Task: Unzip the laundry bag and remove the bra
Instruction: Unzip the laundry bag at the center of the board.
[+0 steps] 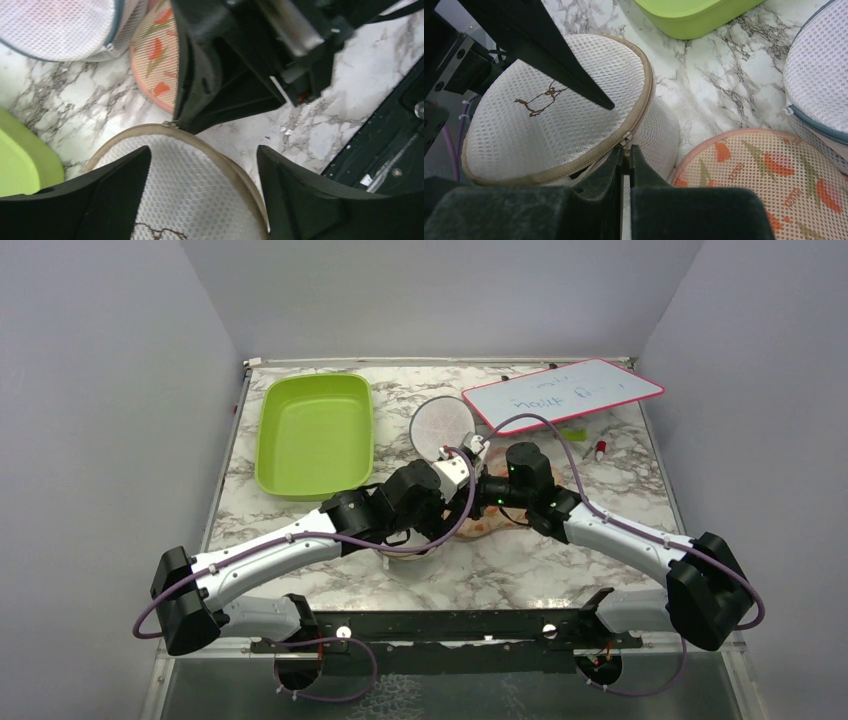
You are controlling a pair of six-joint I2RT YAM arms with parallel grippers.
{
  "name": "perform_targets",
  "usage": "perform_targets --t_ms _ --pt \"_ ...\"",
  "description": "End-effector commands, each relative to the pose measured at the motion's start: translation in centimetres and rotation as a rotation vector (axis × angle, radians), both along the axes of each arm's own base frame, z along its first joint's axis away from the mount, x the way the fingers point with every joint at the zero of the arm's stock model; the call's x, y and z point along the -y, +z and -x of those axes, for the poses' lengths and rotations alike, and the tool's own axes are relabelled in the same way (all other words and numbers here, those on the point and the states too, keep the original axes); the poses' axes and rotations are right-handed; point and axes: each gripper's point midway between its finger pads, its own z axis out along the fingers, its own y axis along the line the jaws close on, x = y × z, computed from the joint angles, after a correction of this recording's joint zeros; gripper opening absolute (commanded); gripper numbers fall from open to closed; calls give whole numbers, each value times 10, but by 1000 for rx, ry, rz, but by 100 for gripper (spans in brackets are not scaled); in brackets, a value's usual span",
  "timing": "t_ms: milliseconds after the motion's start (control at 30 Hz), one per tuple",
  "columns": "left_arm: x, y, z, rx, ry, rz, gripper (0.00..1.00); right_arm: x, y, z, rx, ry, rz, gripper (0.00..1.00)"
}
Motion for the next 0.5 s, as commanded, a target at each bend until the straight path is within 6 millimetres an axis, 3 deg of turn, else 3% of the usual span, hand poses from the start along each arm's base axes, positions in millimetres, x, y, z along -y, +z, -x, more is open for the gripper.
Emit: perform_targets --t_ms 0,333,467 --pt "-15 3 -16 64 96 -45 62 -4 16 5 4 35 -24 1" --pt "-11 4 -12 48 68 -40 19 -2 11 6 -6 29 -3 1" --pt "-12 7 -9 53 41 -47 8 2 11 4 -1 5 1 1"
